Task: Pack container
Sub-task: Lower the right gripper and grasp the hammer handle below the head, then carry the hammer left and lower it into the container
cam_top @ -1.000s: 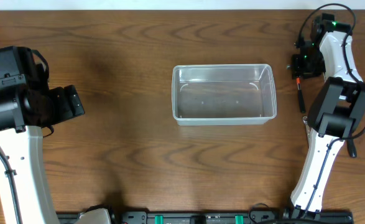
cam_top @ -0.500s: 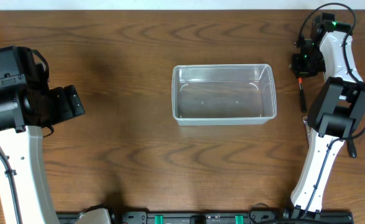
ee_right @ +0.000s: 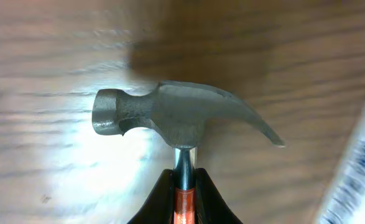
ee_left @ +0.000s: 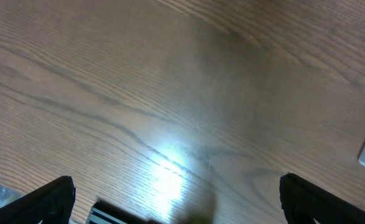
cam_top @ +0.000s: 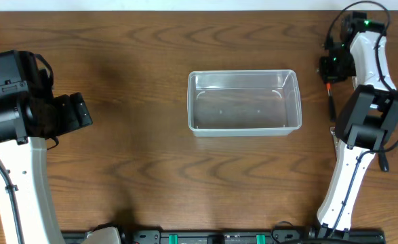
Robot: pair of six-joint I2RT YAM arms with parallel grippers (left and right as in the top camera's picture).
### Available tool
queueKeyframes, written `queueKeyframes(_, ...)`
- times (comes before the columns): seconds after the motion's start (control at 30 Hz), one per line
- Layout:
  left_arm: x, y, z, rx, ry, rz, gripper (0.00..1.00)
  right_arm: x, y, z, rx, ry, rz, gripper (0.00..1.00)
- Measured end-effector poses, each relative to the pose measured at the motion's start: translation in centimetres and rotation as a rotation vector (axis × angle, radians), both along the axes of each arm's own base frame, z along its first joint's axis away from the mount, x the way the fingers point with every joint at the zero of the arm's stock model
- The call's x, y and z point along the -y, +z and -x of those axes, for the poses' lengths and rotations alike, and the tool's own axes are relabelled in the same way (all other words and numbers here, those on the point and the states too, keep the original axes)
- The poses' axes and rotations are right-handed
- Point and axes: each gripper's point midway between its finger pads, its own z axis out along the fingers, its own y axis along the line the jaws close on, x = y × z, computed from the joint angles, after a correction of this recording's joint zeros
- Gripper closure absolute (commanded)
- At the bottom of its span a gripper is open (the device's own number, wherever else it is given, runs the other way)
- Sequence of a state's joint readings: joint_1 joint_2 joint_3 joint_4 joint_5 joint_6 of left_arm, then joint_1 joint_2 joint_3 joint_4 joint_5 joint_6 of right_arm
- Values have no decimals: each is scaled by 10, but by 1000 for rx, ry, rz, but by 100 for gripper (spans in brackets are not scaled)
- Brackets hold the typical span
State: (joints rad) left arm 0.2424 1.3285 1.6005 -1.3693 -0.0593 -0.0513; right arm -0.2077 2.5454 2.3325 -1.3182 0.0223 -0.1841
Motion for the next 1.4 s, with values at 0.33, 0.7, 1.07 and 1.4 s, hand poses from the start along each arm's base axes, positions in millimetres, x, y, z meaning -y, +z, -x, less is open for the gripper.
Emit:
queueKeyframes(0.33, 0, 0, 0, 0, 0, 0, 2, -20, 112, -26, 200, 98, 34, 98)
queueKeyframes(0.7, 0, 0, 0, 0, 0, 0, 2, -176, 240, -2, 442, 593, 47, 96)
queueKeyframes(1.07, 0, 0, 0, 0, 0, 0, 2, -286, 235, 52, 365, 1011, 9, 96)
queueKeyframes(1.4, 0, 0, 0, 0, 0, 0, 2, -295, 183, 72, 169, 1066, -34, 94)
